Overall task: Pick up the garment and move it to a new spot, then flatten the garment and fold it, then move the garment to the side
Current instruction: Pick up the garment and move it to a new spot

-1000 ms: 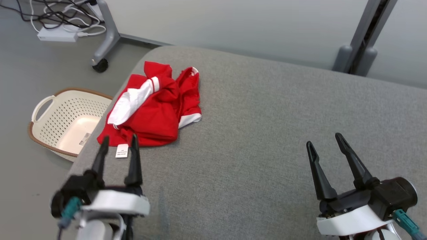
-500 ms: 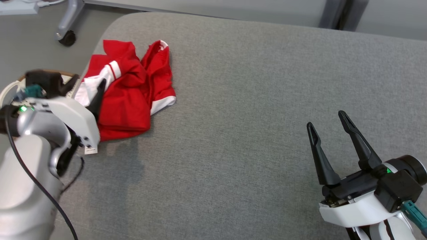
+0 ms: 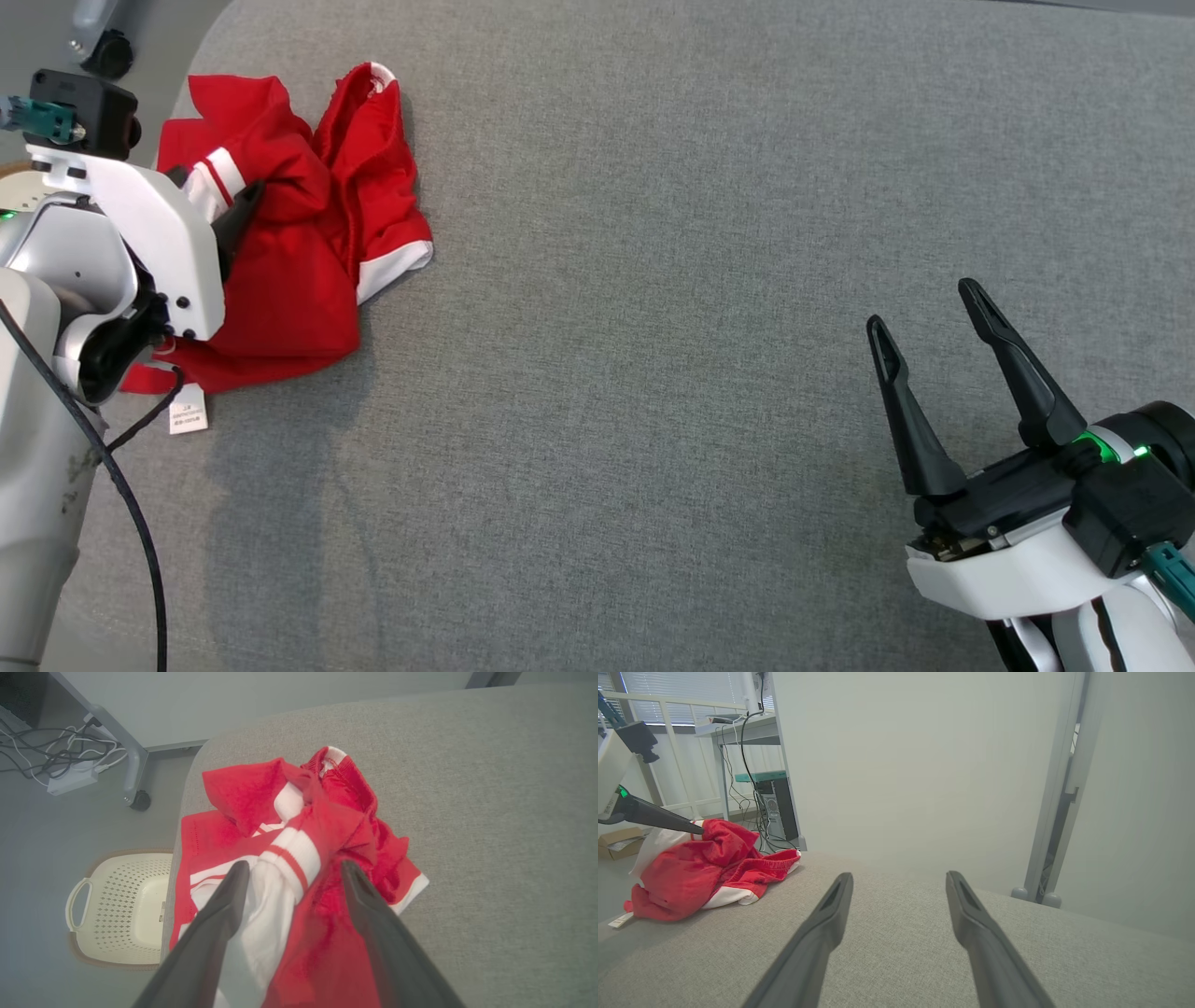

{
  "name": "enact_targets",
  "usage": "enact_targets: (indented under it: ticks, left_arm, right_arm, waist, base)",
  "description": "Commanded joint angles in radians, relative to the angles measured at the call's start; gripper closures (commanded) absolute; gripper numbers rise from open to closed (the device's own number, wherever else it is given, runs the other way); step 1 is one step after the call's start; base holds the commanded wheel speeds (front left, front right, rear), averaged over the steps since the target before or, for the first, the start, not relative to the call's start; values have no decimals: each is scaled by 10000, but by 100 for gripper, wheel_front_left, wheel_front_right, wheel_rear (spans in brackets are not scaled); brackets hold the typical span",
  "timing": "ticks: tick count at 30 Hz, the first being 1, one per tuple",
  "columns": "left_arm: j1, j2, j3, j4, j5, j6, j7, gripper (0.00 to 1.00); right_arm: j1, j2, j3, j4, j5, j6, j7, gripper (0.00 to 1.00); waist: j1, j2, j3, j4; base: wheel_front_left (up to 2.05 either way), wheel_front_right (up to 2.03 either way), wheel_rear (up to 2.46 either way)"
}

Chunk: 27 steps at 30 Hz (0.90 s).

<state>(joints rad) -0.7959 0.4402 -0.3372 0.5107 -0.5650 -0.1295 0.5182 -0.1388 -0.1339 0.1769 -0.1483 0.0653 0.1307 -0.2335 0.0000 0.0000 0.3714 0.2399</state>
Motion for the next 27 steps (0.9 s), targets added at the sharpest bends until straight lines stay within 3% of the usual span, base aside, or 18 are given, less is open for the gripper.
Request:
enact_targets:
  ticks: [1,6,7,9,16,27]
  left_arm:
    - [-184,80,-42,100,-86,-5,65,0]
    - [-444,8,-156,582,-216,-7,113,0]
    - [-474,-15,-173,666,-221,-7,95,26]
    - [-561,-2,-276,774,-174,-7,101,100]
    - [-630,-33,-327,1010,-263,-8,-379,100]
    - [-344,-212,409,703,-558,350,-2328,100]
  right_arm:
    - [-134,-77,-4,-49,24,1,23,0]
    - [-202,-87,29,-50,12,1,34,0]
    - [-224,-88,34,-38,15,1,33,0]
    - [-278,-80,36,-10,23,1,24,0]
    - [-195,-18,8,164,24,1,-35,0]
    - [55,200,-18,524,40,1,-101,0]
  waist:
    - [0,0,57,-16]
    - [0,0,177,-41]
    - [0,0,188,-45]
    - [0,0,189,-54]
    - [0,0,-13,-12]
    - [0,0,-902,73]
  base:
    - [0,0,0]
    - [0,0,0]
    - [0,0,0]
    - [0,0,0]
    - [0,0,0]
    - [0,0,0]
